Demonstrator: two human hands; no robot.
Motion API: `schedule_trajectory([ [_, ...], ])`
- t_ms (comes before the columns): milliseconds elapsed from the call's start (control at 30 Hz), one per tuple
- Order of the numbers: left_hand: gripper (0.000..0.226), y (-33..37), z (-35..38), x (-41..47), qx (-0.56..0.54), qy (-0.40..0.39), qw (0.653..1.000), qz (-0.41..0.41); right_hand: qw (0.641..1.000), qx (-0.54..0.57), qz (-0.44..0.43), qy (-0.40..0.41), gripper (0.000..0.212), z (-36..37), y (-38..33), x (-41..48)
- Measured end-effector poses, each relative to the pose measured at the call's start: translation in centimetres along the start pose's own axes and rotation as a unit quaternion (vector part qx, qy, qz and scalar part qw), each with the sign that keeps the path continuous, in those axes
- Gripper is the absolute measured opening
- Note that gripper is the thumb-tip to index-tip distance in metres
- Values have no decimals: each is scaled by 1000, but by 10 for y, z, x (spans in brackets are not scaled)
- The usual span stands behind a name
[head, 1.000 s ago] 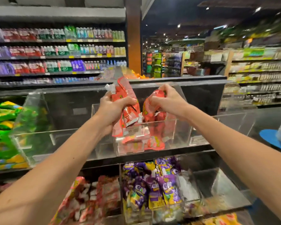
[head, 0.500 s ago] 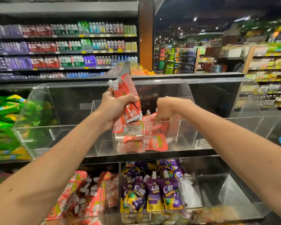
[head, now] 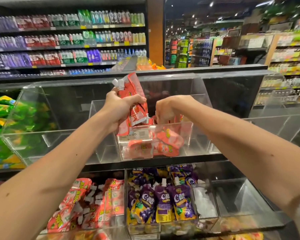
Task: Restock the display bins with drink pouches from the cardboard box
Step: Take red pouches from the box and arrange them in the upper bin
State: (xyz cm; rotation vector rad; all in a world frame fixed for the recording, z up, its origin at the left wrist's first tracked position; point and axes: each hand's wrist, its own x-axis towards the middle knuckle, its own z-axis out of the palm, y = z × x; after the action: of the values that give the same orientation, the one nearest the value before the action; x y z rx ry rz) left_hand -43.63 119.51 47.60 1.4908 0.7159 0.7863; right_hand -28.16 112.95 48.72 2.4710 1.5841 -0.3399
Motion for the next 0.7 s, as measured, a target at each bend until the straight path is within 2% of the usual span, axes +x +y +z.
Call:
schedule_trajectory([
  [33,70,-1,1,1,6,-4,1000,-3,1000,4,2,6,34,4,4,3],
  [167,65,-2,5,6,36,-19,999,-16,1000,14,21,7,28,18,9,11],
  [267,64,4,4,10,55,-23,998,-36,999,9,19,-37,41,14,11,6],
  [333,65,7,-1,14,65,-32,996,-56,997,79,-3,-13,30,7,15,0],
  [367,67,8,-4,14,71,-39,995,-66,983,184,-20,10,22,3,17,-3],
  [400,69,8,-6,15,78,-46,993,-73,946,319,-42,33,18,-1,18,-7],
  [467,70,6,-8,15,81,-63,992,-78,836,539,-84,61,25,-9,17,-16],
  [500,70,6,-8,15,77,-71,991,-80,806,582,-89,62,33,-10,16,-18],
  [533,70,5,-7,14,69,-79,991,-82,802,587,-89,64,42,-9,13,-20],
  [633,72,7,-5,13,61,-110,989,-81,845,522,-72,93,60,0,5,-17],
  [700,75,11,-3,14,69,-134,986,-68,849,512,-54,116,73,2,2,-15],
])
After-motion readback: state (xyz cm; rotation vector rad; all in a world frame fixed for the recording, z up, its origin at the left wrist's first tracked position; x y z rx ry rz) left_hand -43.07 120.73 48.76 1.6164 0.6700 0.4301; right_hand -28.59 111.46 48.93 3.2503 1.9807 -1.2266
